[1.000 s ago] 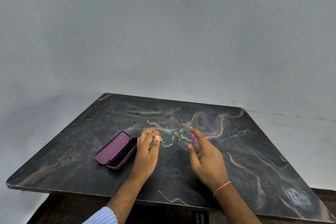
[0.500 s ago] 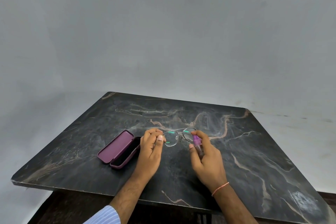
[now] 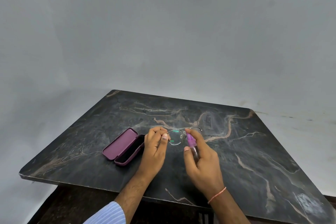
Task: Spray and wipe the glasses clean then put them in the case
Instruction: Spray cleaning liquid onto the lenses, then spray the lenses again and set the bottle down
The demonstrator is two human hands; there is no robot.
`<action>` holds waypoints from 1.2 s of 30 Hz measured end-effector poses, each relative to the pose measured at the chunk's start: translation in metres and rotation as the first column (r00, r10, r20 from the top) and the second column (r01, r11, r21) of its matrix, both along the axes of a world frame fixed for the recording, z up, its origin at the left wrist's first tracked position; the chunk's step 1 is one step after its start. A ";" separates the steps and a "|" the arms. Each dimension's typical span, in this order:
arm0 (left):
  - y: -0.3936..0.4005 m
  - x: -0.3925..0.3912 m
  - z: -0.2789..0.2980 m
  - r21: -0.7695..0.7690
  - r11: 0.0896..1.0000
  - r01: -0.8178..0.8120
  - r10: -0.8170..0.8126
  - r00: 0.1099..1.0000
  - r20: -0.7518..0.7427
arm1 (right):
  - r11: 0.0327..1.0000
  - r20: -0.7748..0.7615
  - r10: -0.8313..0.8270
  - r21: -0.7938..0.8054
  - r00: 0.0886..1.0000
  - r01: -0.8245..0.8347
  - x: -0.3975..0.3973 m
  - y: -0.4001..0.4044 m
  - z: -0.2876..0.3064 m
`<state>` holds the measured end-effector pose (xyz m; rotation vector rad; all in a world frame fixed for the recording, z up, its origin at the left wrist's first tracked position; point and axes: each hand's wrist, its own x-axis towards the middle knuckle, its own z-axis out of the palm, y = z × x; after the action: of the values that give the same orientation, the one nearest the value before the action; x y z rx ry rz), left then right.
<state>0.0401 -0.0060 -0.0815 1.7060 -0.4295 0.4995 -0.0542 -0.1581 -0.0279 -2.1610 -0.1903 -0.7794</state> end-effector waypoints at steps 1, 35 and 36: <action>0.000 -0.001 0.000 0.007 1.000 0.001 -0.001 1.000 -0.004 | 1.000 -0.010 0.007 -0.013 1.000 -0.007 0.001 0.004 -0.001; 0.003 -0.011 0.012 -0.066 0.997 0.028 -0.034 0.994 -0.103 | 0.934 -0.217 -0.160 0.281 0.963 0.218 -0.019 -0.096 -0.037; 0.003 -0.014 0.017 -0.103 0.994 0.038 -0.052 0.990 -0.133 | 0.937 -0.186 -0.199 0.251 0.962 0.243 -0.020 -0.096 -0.036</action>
<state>0.0259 -0.0031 -0.0643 1.6187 -0.3380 0.3637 -0.0738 -0.2543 -0.0636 -1.9884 0.2359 -0.7086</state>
